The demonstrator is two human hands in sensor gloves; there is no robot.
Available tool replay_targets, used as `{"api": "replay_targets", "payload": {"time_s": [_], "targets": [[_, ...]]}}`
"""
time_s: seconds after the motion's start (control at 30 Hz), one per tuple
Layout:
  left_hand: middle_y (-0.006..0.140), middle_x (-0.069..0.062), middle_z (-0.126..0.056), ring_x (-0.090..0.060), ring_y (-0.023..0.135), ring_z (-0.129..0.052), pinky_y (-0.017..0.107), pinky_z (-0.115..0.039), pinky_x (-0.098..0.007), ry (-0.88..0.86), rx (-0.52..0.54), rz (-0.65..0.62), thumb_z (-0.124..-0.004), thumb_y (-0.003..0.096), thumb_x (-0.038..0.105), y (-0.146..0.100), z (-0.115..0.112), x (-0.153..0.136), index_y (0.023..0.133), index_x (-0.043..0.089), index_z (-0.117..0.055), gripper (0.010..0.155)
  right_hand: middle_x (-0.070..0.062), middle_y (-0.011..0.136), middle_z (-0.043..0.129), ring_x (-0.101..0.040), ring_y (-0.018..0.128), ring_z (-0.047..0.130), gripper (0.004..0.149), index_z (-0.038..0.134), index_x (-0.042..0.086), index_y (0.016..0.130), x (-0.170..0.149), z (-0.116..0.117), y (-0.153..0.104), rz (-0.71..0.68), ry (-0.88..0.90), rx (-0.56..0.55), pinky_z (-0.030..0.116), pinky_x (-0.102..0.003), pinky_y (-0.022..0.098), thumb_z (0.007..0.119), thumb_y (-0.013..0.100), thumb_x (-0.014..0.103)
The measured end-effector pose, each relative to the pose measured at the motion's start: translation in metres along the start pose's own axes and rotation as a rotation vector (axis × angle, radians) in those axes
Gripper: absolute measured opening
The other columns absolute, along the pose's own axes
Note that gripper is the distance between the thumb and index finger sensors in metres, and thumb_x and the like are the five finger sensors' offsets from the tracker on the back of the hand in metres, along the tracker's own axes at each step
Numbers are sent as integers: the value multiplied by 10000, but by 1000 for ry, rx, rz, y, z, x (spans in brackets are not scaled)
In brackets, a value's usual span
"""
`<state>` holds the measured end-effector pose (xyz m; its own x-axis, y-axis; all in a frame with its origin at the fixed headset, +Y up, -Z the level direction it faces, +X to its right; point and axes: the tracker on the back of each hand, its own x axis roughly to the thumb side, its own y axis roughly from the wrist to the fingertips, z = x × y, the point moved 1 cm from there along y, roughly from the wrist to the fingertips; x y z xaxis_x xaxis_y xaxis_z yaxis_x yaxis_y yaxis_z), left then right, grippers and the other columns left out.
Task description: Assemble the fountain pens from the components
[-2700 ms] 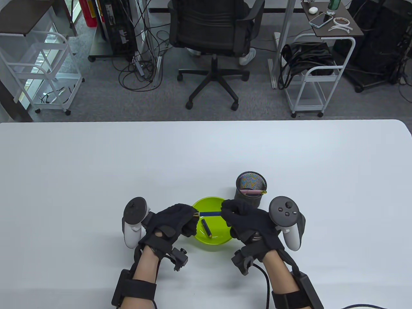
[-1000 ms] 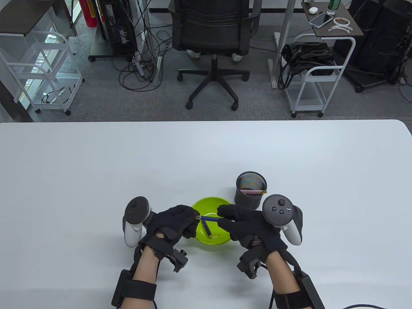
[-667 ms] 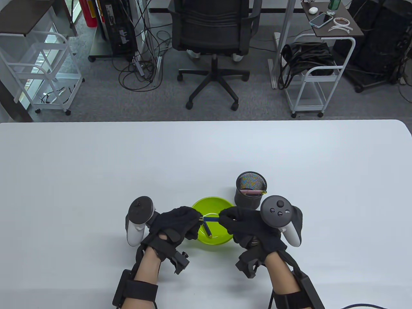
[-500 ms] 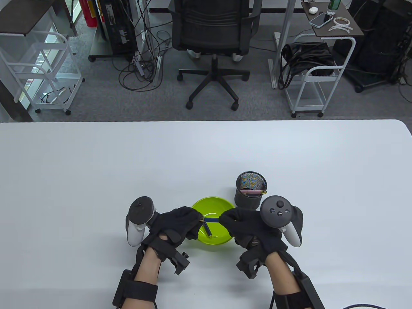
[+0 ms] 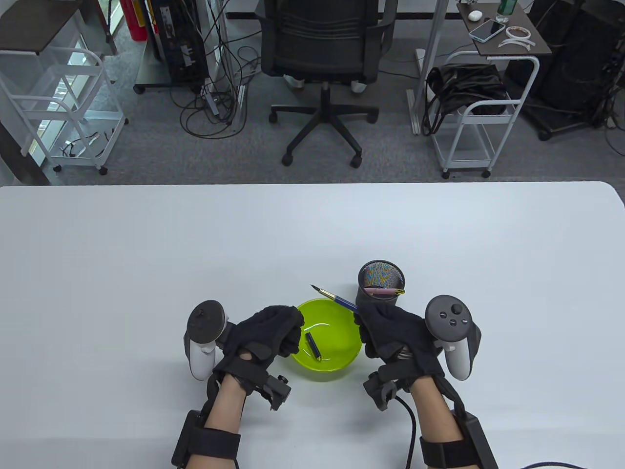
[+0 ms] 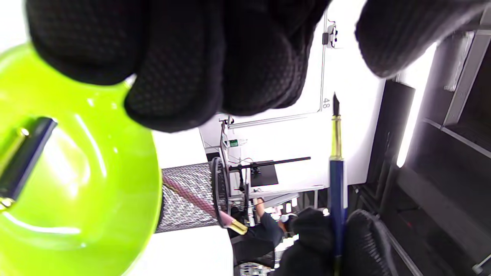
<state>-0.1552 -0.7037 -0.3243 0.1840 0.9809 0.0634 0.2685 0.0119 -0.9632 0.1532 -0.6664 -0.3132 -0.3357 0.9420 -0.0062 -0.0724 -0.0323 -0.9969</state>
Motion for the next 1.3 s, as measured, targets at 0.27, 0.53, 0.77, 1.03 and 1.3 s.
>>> {"api": "replay_targets", "payload": {"time_s": [0.27, 0.53, 0.77, 1.03, 1.3], "targets": [[617, -81, -980, -142, 208, -968, 184, -840, -406, 847, -27, 97, -766, 527, 510, 26, -45, 48, 885, 62, -802, 574, -23, 479, 950, -178, 207, 985, 497, 887, 159, 729, -15, -11, 5, 82, 154, -41, 881, -438, 209, 657, 475, 520], [453, -48, -1066, -93, 29, -965, 42, -849, -366, 1357, -190, 506, -835, 497, 485, 75, -95, 34, 755, 20, -918, 538, -21, 482, 948, -176, 209, 986, 502, 885, 164, 724, -21, -19, 6, 124, 225, -62, 883, -436, 210, 644, 478, 529], [395, -24, -1092, -62, -45, -968, -43, -832, -321, 1410, -229, 679, -856, 486, 501, 91, -103, 11, 712, 7, -940, 550, -18, 485, 949, -171, 213, 987, 501, 882, 169, 727, -19, -24, 4, 118, 279, -74, 885, -431, 213, 641, 480, 533], [337, 3, -1083, -72, -74, -945, -58, -813, -326, 1507, -222, 653, -887, 476, 483, 96, -111, 1, 683, 17, -957, 515, -20, 489, 950, -173, 217, 988, 503, 884, 168, 730, -17, -25, 4, 114, 310, -66, 885, -432, 216, 647, 484, 537], [348, 5, -1073, -72, -56, -946, -45, -815, -327, 1509, -236, 670, -892, 474, 485, 96, -112, -1, 690, 20, -949, 516, -21, 491, 950, -174, 219, 988, 503, 883, 168, 732, -18, -27, 4, 118, 327, -68, 884, -433, 218, 648, 485, 538]]}}
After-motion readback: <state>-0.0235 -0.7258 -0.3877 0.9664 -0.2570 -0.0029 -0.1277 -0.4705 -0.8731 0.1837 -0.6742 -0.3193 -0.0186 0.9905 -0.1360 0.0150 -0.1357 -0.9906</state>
